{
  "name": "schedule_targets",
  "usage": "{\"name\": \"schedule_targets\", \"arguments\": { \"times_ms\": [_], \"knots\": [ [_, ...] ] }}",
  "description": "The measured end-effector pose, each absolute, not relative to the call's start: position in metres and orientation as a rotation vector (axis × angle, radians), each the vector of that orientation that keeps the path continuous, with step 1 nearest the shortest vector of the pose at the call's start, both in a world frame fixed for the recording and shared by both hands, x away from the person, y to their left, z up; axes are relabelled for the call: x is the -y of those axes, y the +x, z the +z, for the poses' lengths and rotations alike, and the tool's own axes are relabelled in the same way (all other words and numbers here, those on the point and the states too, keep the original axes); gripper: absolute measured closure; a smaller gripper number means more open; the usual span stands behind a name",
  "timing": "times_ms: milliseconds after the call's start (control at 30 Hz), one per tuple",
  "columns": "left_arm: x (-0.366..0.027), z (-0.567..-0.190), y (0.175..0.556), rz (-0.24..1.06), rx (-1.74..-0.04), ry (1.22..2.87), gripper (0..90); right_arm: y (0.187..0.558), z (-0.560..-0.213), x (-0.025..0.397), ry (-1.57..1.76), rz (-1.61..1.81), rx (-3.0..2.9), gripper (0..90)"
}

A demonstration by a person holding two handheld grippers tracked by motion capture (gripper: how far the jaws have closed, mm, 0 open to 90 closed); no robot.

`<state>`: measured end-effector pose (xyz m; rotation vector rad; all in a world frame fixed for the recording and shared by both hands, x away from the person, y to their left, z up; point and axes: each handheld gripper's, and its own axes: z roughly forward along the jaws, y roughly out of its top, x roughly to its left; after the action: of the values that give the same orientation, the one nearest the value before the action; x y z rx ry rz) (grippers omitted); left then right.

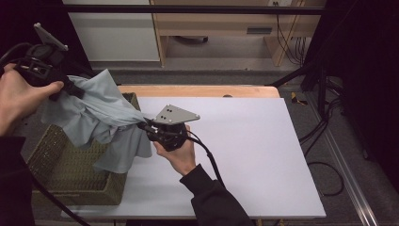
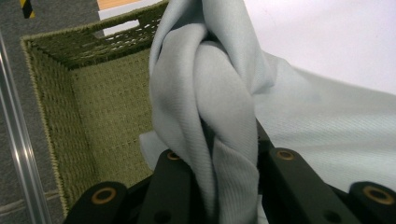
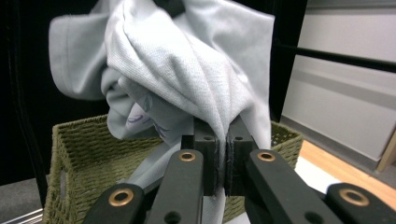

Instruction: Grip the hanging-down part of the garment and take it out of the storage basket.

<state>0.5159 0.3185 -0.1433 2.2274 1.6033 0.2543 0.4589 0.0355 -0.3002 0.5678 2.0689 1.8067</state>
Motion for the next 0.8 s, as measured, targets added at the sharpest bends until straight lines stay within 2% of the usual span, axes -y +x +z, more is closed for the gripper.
{"name": "schedule_targets", "arguments": {
  "times_ms": [800],
  "knots": [
    [-0.303,-0.139,0.513,0.217,-1.512,2.226,76.5,0.442,-0.246,-0.008,0.506,1.884,-1.821,87.0]
  ]
}}
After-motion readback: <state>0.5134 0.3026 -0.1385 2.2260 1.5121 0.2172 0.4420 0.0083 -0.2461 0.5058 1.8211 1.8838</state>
